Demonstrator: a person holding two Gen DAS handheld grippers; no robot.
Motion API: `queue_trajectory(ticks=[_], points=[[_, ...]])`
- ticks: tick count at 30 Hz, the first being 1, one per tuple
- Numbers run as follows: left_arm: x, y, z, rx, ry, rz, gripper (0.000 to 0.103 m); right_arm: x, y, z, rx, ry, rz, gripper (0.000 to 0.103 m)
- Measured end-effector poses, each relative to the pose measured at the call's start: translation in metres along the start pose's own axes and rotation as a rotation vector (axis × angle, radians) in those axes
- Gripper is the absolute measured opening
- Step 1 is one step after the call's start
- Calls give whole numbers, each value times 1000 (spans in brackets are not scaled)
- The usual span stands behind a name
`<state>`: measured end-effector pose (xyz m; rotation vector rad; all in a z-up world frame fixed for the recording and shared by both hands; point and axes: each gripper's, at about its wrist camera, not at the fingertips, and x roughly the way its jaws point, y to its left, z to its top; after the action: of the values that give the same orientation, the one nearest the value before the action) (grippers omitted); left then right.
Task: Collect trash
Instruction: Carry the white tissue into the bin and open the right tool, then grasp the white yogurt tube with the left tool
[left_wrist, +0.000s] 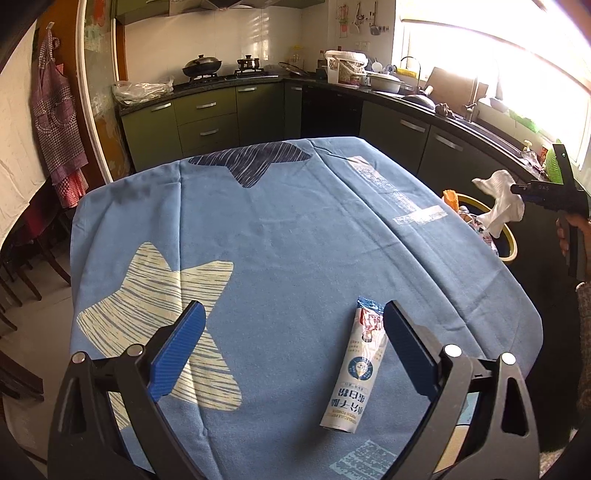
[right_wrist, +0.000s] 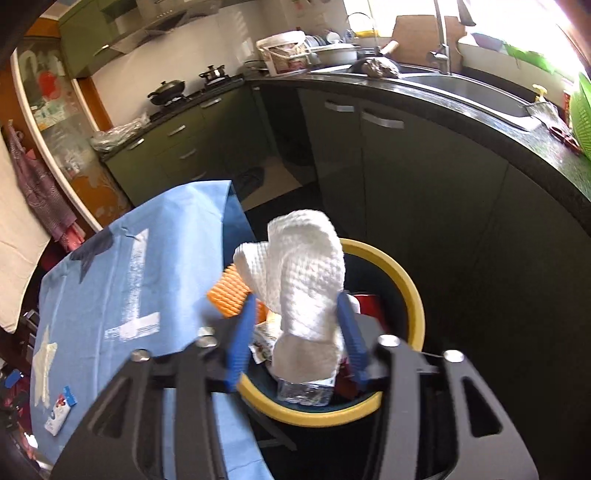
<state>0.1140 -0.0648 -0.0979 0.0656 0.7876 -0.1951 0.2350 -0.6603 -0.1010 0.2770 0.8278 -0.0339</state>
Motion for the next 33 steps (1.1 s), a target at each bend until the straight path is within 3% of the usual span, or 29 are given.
queue_trajectory(ticks=[3, 8, 13, 18, 26, 33], points=[[2, -1, 1, -1, 9, -2, 92, 1, -8, -5, 14, -7, -22, 61], [6, -2, 2, 7, 23, -8, 92, -29, 12, -11, -31, -63, -16, 61], [15, -10, -5, 34, 59, -48, 92, -58, 35, -26, -49, -85, 53, 61], [27, -24, -11, 122, 107, -30, 92, -76, 60, -55, -91, -81, 123, 61], [52, -45, -21, 243, 173, -19, 92, -73, 78, -83, -113, -32, 187, 61], [59, -46, -24, 240, 221, -74, 58, -65, 82, -88, -105, -13, 215, 62]])
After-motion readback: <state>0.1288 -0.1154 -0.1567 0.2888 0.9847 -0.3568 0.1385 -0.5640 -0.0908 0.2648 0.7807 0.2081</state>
